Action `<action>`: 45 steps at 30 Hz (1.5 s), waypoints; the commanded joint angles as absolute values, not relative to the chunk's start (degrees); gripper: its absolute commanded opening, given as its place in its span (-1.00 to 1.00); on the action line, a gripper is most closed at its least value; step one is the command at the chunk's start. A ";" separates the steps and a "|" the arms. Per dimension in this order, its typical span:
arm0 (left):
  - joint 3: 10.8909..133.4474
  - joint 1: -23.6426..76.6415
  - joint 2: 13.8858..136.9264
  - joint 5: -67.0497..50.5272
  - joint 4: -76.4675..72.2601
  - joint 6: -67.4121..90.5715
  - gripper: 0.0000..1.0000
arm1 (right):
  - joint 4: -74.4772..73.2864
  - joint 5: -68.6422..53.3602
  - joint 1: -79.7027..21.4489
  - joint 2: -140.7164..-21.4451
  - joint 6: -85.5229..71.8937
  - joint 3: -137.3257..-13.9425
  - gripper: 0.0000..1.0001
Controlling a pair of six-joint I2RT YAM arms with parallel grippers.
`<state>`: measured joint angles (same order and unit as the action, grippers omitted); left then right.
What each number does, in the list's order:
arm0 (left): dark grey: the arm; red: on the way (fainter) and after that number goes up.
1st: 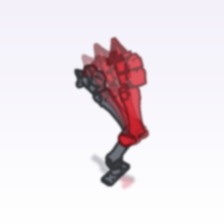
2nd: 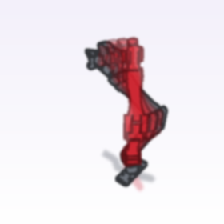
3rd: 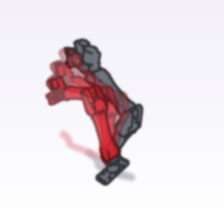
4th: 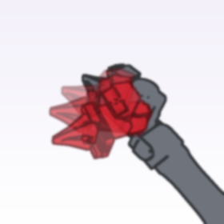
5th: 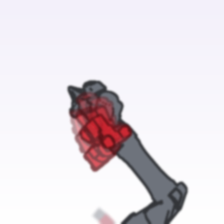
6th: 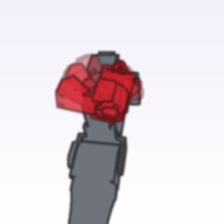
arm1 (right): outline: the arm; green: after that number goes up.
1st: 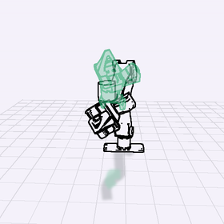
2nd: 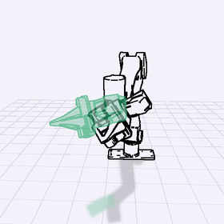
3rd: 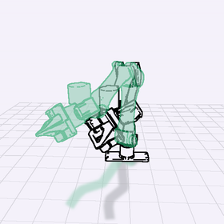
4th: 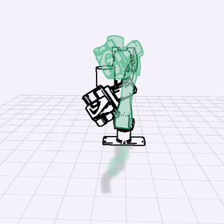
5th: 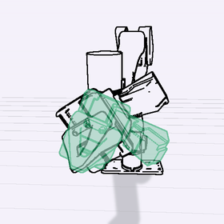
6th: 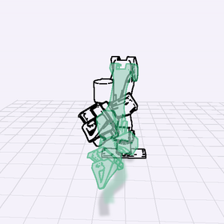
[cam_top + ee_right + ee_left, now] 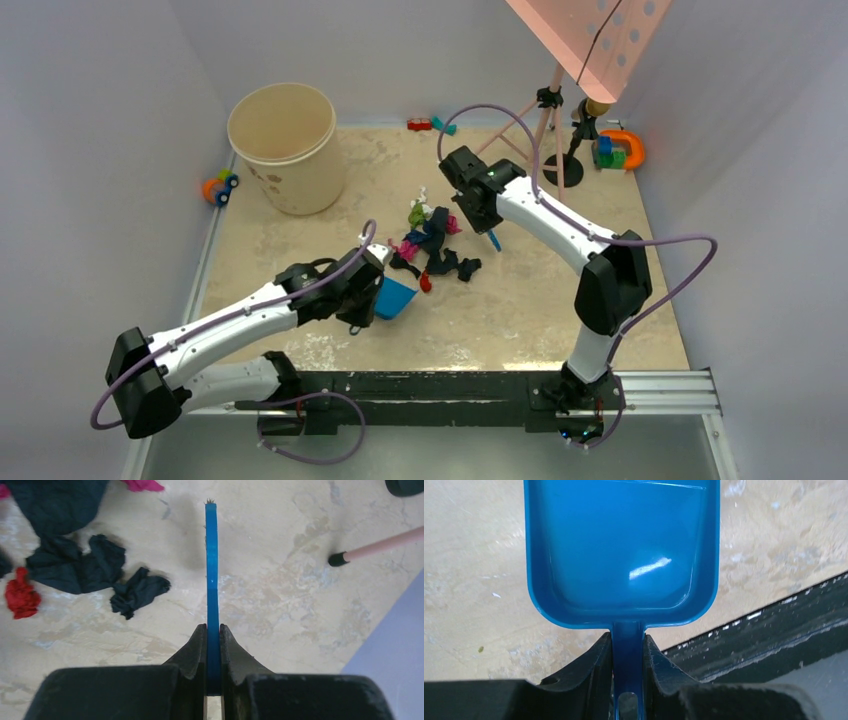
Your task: Sweep away the paper scraps from the table
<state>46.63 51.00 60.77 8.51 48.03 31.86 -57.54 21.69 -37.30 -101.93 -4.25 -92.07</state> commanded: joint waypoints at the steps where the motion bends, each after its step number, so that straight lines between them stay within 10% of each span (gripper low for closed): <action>1: 48.44 53.97 62.17 6.21 51.71 34.52 -1.00 | -59.67 27.70 -36.89 -99.66 -7.20 -89.96 -1.00; 27: 48.53 55.81 80.84 13.10 30.02 24.97 -1.00 | -49.29 -7.37 -43.66 -93.71 -5.50 -87.32 -1.00; 45: 46.33 55.83 79.72 11.85 31.16 37.83 -1.00 | -46.16 21.95 -35.88 -105.25 4.37 -101.59 -1.00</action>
<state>46.85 55.70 80.97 12.12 30.72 31.07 -47.53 11.35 -35.57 -99.18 -2.13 -95.68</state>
